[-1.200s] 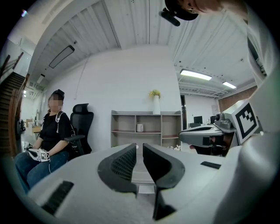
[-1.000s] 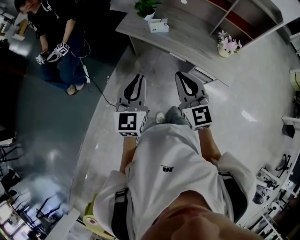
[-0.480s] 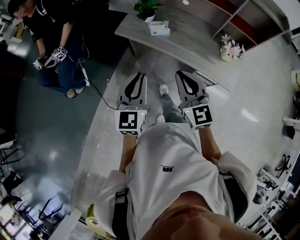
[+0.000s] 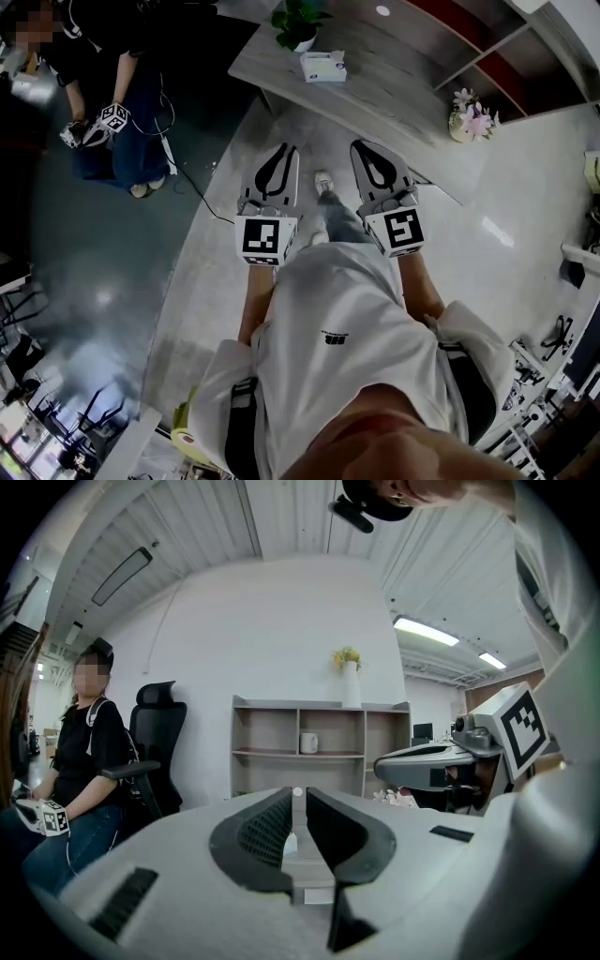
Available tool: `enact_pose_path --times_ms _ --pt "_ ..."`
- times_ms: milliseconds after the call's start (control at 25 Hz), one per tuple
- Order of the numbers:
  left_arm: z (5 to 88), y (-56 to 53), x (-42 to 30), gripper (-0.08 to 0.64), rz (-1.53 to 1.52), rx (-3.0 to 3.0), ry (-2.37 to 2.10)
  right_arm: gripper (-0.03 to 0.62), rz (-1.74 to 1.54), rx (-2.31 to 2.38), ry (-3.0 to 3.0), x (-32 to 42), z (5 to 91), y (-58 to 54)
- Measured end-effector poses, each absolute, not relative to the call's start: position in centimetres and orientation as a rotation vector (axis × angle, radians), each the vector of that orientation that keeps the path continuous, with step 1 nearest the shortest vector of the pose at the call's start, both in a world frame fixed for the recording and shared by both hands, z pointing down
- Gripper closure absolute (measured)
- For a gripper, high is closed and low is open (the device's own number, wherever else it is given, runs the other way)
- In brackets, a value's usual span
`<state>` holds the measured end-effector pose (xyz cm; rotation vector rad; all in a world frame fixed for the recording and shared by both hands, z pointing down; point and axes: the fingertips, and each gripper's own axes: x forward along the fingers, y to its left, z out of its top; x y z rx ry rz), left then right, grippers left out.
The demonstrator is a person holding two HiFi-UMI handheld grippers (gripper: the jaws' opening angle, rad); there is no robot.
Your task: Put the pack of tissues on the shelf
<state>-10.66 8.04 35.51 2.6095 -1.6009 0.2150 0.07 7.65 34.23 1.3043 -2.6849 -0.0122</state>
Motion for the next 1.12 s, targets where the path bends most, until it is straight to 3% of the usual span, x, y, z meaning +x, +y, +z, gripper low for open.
enact_pose_path --times_ms 1120 --pt "46.6 -7.2 -10.2 0.529 0.386 2.475 -1.534 0.566 0.125 1.159 -2.642 -1.1 44.2 -7.6"
